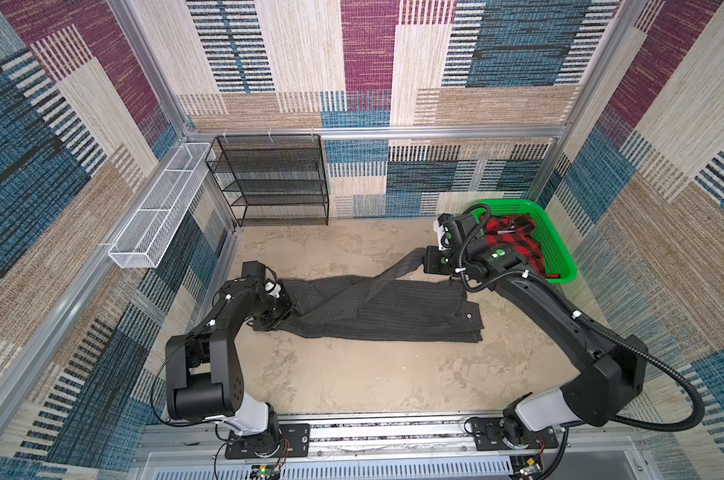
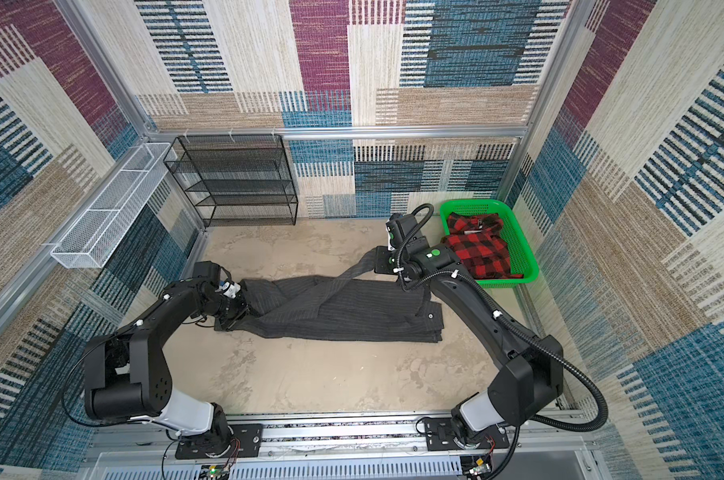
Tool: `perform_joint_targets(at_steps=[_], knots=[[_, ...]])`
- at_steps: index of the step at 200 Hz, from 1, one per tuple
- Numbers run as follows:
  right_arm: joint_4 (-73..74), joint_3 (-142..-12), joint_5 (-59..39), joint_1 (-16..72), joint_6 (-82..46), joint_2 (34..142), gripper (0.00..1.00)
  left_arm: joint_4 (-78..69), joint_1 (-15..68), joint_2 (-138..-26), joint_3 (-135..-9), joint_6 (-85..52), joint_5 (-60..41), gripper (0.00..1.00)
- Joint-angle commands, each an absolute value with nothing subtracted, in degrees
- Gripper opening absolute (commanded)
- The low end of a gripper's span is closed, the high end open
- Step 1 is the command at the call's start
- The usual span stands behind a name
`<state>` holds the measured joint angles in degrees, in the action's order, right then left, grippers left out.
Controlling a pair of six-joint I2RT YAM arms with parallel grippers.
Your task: Fold and stack the long sleeve shirts
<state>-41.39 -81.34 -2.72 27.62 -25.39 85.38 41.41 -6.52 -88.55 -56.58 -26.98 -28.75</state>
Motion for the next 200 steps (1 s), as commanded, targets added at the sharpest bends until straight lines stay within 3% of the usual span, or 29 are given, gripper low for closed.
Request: perform_joint_targets(at_steps=[1, 85, 164, 200], knots=[[-36.3, -80.5, -5.8, 27.6, -25.1, 86.4, 0.00, 42.7, -6.6, -89.2, -57.2, -25.1, -26.8, 0.00], [-30.5, -90.0, -11.8, 27.5, -17.0, 91.4, 0.00, 39.4, -7.9, -87.4, -56.8, -31.0, -26.5, 0.03], [-22.1, -104.0, -25.7, 27.7, -12.7, 100.0, 0.00, 31.9, -11.6, -83.4, -50.1, -37.8, -31.7, 0.03], [-18.7, -101.8, -29.4, 27.9, -10.8, 100.7, 0.00, 28.1, -11.7, -83.4, -46.6, -40.4, -35.5, 0.15]])
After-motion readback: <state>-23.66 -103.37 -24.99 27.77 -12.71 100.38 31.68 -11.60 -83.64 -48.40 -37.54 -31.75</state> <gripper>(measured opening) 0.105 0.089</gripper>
